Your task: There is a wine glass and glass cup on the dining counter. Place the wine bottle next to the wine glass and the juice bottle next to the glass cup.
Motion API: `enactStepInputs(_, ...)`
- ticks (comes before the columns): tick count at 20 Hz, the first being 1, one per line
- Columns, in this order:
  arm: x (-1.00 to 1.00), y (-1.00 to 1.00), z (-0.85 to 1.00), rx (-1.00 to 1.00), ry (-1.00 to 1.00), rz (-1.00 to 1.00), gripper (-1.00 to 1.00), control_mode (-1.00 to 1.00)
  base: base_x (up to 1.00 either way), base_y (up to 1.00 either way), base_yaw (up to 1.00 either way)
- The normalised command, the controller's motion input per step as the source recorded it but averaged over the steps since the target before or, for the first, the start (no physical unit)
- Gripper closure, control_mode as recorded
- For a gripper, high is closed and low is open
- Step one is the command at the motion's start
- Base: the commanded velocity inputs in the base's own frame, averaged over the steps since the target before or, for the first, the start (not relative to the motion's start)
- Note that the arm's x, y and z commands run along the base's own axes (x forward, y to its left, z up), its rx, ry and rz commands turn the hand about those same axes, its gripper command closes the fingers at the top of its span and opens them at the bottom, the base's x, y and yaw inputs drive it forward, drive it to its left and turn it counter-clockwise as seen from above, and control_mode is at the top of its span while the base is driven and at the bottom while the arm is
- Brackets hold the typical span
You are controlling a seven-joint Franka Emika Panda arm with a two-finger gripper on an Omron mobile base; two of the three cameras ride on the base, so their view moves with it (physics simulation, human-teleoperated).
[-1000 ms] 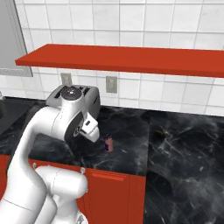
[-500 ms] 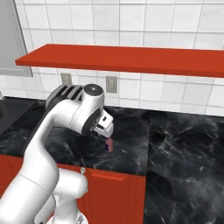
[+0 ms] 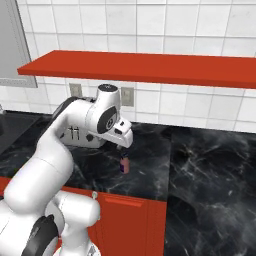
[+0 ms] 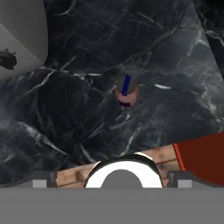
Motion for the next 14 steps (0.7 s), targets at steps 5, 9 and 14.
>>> enactStepInputs(5, 0.26, -0.01, -0.28, -0.12, 0.04, 0.02, -1.0, -1.0, 0.0, 0.0, 0.0)
enactStepInputs(9, 0.23, -0.05, -0.29, -0.04, 0.01, 0.04, -1.0, -1.0, 0.0, 0.0, 0.0)
enactStepInputs(14, 0.14, -0.04, -0.24, 0.0, 0.0, 0.05, -1.0, -1.0, 0.0, 0.0, 0.0)
